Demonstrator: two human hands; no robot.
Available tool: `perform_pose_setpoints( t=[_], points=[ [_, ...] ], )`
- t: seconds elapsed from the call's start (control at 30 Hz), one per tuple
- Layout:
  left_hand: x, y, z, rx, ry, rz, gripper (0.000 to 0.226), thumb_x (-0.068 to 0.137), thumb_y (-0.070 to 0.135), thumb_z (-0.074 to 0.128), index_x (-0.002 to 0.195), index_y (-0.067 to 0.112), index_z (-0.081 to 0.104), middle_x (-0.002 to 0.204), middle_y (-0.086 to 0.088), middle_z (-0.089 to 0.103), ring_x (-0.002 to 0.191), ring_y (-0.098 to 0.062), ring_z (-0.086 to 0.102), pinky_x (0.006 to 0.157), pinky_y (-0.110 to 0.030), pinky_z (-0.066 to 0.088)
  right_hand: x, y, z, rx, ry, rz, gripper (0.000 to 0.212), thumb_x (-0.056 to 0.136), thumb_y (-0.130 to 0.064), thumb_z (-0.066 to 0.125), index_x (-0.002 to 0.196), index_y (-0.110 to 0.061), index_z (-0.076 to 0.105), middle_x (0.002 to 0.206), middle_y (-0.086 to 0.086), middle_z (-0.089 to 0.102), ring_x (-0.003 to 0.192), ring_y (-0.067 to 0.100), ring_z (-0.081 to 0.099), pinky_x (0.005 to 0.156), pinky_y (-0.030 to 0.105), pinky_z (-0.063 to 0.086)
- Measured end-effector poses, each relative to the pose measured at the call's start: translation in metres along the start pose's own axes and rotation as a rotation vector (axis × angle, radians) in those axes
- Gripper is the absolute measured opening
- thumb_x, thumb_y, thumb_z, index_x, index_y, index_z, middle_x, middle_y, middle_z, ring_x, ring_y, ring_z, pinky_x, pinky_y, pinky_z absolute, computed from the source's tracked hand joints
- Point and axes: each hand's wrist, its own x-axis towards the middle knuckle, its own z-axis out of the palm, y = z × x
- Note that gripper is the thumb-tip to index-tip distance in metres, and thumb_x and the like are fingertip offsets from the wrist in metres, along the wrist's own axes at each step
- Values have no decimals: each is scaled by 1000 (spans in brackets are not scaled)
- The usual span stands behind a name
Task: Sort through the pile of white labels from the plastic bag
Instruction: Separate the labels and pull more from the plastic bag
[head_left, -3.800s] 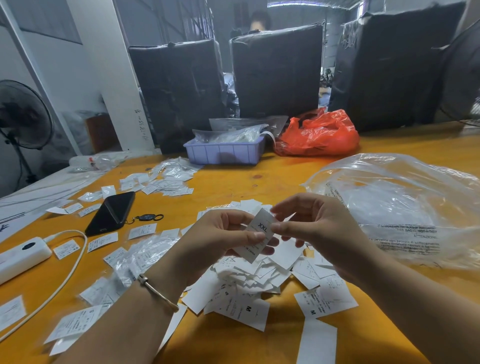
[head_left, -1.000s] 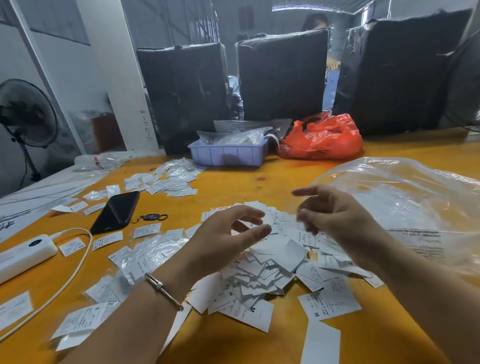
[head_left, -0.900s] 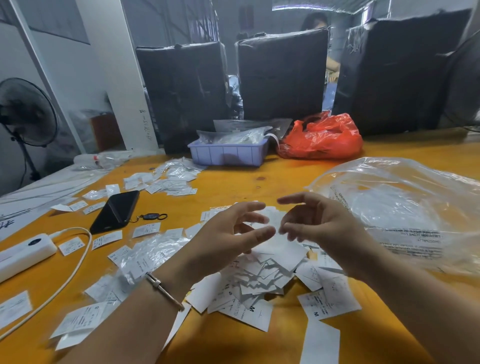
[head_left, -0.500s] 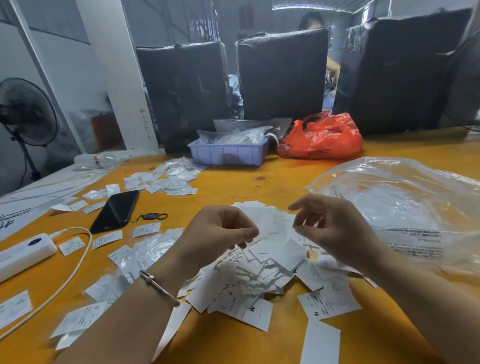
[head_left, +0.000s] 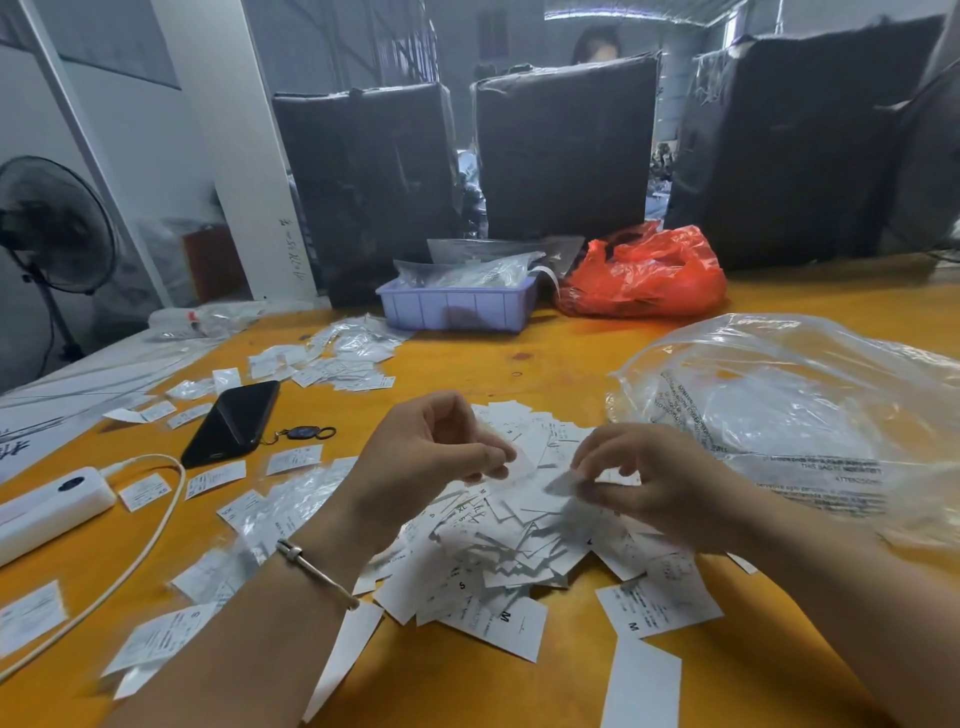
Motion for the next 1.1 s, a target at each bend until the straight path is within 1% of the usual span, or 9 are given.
perform_pose_setpoints(
  t=[0.13,0.27,0.4,0.5,0.7,0.8,0.87,1.0,1.1],
  points=[
    [0,0,1,-6,7,-23,22,81,2,75,100,5,66,83,-11,77,69,-18,72,62,-23,54,1,-3,-1,381,217,148,18,91,-5,60,82,-16,70,81,2,74,70,11,69,61,22,51],
    [-1,-2,1,-4,3,6,8,82,9,74,89,5,73,76,-10,75,63,-16,65,61,-22,51,-1,-7,-7,759,121,190,11,89,-3,59,98,-1,65,82,15,74,65,27,70,54,24,49],
    [-1,2,3,-22,-1,17,25,69,26,76,78,4,70,65,-7,70,58,-13,61,57,-21,50,0,-12,-7,905,105,202,51,80,0,66,124,-24,53,85,19,73,66,26,69,57,25,52],
    [-1,3,5,-22,6,37,27,66,28,77,71,7,62,56,-1,62,52,-8,56,52,-17,48,-1,-14,-7,905,115,157,65,81,3,66,130,-38,53,85,21,73,64,26,68,58,24,52],
    [-1,0,7,-12,-70,74,22,68,25,79,76,8,67,63,1,66,58,-9,59,58,-18,50,-4,-23,-2,758,98,99,35,85,6,58,95,-22,78,78,12,73,60,23,67,54,21,48],
    [-1,-1,8,-12,-89,96,10,80,16,74,87,10,70,75,-4,74,67,-14,67,62,-20,51,-5,-29,-1,697,-23,69,12,83,-24,70,92,-20,78,84,6,74,72,18,68,60,20,49],
    [-1,-1,7,-65,-94,99,12,82,14,72,91,7,67,83,-9,76,74,-19,71,64,-23,53,-6,-31,1,637,-82,64,27,74,-42,78,87,-19,77,79,2,74,71,12,67,59,17,47],
    [-1,2,5,-99,-127,87,18,81,5,74,93,1,61,88,-12,76,79,-22,73,67,-24,56,-5,-31,4,614,50,35,25,73,-36,72,80,-12,76,72,4,72,63,10,65,55,16,47],
    [-2,3,4,-78,-166,52,35,70,9,82,98,6,61,82,-12,74,74,-20,70,66,-24,55,-5,-29,2,650,109,22,24,76,-33,69,81,-11,75,72,5,72,63,12,64,56,19,47]
  ],
)
